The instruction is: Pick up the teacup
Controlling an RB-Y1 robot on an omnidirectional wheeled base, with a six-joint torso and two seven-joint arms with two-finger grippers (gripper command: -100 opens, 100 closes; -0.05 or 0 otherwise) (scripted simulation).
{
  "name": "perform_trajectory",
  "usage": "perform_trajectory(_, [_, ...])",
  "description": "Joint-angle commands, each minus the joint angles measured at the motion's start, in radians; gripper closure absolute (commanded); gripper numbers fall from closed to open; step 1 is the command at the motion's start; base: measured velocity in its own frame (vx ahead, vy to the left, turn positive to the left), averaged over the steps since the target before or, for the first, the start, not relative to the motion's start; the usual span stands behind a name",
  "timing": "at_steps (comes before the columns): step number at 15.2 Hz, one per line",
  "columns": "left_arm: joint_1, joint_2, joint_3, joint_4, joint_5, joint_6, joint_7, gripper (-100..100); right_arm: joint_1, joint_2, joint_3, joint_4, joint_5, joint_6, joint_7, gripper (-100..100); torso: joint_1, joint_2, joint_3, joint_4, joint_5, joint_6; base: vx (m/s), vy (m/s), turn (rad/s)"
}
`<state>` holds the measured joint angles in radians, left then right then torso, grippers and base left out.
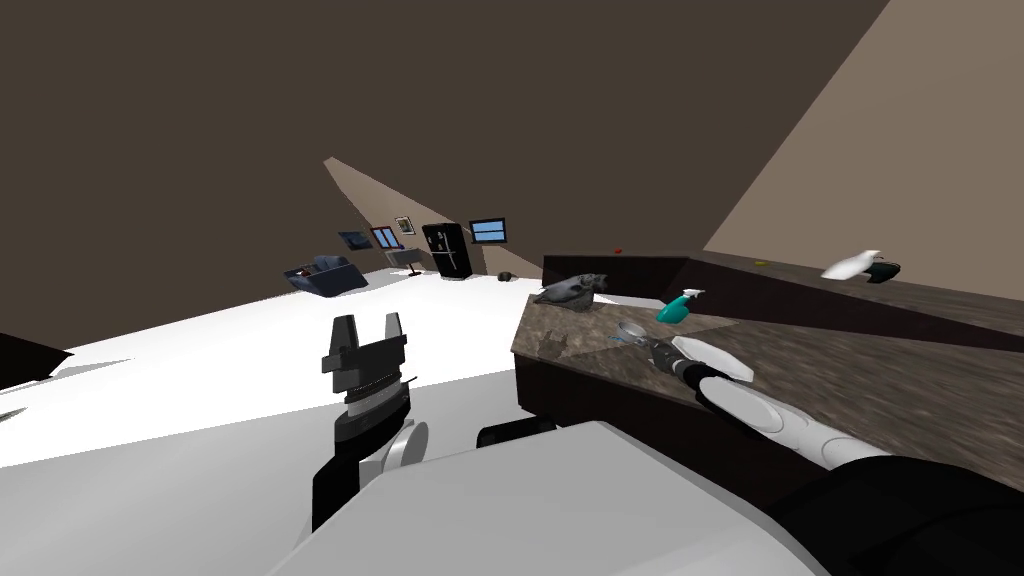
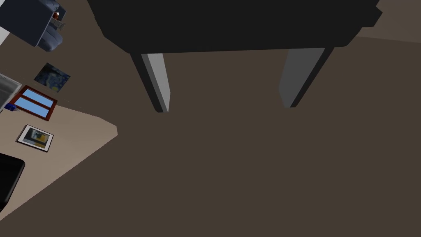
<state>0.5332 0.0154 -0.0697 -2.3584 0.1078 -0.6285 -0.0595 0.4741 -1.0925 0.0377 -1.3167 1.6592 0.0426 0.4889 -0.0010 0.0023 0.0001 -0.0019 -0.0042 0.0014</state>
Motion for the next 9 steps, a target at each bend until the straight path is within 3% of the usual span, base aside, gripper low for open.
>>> perform_trajectory(1, [0.000, 0.000, 0.000, 0.000, 0.000, 0.000, 0.000, 0, 0.001, 0.002, 0.000, 0.000, 0.000, -0.002, 0.002, -100, 0.000, 0.000, 0.000, 0.000, 0.000, 0.000, 0.004, 0.005, -0.014])
perform_trajectory(3, [0.000, 0.000, 0.000, 0.000, 0.000, 0.000, 0.000, 0, 0.001, 0.004, -0.005, -0.001, 0.000, -0.004, 0.005, -100, 0.000, 0.000, 0.000, 0.000, 0.000, 0.000, 0.000, 0.000, 0.000])
perform_trajectory(4, [0.000, 0.000, 0.000, 0.000, 0.000, 0.000, 0.000, 0, 0.001, 0.005, -0.006, -0.001, -0.001, -0.005, 0.006, 100, 0.000, 0.000, 0.000, 0.000, 0.000, 0.000, 0.000, 0.000, 0.000])
perform_trajectory(9, [0.000, 0.000, 0.000, 0.000, 0.000, 0.000, 0.000, 0, -0.009, -0.003, -0.017, -0.004, -0.001, 0.004, 0.006, 100, -0.006, 0.003, -0.001, -0.005, -0.011, 0.006, -0.002, -0.002, 0.007])
